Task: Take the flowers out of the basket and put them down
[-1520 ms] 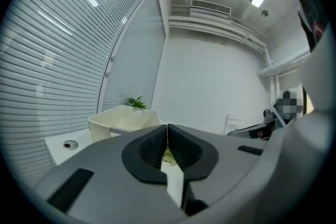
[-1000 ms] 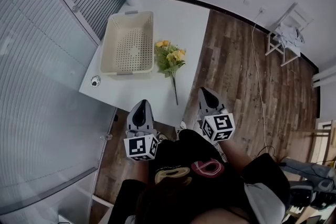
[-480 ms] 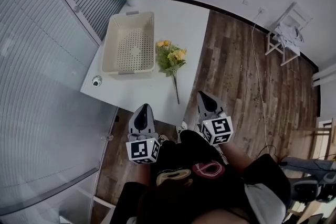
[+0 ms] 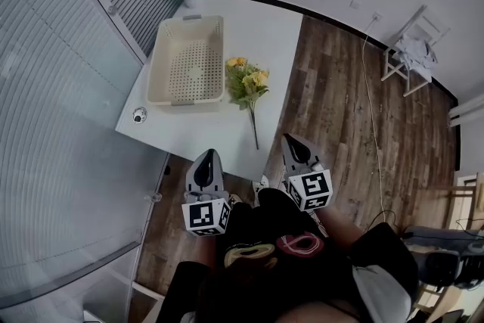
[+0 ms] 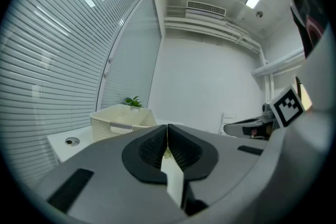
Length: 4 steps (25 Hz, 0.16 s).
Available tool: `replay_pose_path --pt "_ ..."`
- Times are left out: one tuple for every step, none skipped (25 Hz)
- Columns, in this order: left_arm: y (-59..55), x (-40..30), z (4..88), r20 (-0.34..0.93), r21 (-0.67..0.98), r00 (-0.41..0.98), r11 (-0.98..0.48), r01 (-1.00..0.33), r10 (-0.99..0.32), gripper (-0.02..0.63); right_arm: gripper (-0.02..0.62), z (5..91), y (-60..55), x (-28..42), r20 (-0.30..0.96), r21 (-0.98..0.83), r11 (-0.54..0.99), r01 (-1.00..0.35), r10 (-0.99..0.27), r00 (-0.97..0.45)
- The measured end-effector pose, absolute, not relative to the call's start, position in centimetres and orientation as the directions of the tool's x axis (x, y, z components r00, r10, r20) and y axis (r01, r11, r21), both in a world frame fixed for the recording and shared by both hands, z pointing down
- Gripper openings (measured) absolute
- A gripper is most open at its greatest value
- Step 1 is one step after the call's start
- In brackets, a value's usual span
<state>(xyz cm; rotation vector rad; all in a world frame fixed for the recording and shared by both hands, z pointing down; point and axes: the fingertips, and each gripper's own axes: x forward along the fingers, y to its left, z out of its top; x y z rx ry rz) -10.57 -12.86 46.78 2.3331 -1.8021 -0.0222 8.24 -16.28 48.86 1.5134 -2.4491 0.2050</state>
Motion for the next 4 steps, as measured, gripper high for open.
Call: replay_pose_path --pt "-12.86 -10.55 46.76 0.106 0.160 0.259 -0.241 -0.957 -0.960 0.018 0.009 48.84 -16.30 8.18 0.288 0.015 0.452 -0.892 -0.856 -0.429" --pt "-12.86 -10.56 46.73 0.107 0.159 0.258 -0.240 -0.958 -0.960 0.018 0.009 48.81 -16.31 8.12 0.288 0.016 0.454 -0.891 -0.855 -0.431" --pt "-12.87 -10.58 46.69 0.107 0.158 0.257 -0.239 -0.958 -0.960 0.018 0.009 48.76 -16.33 8.07 0.288 0.016 0.456 -0.890 -0.854 -0.432" --pt "-12.87 -10.61 46.65 0.108 0.157 0.256 -0.238 -0.959 -0.961 0.018 0.009 48.72 -16.36 8.01 0.288 0.016 0.457 -0.889 -0.854 -0.434"
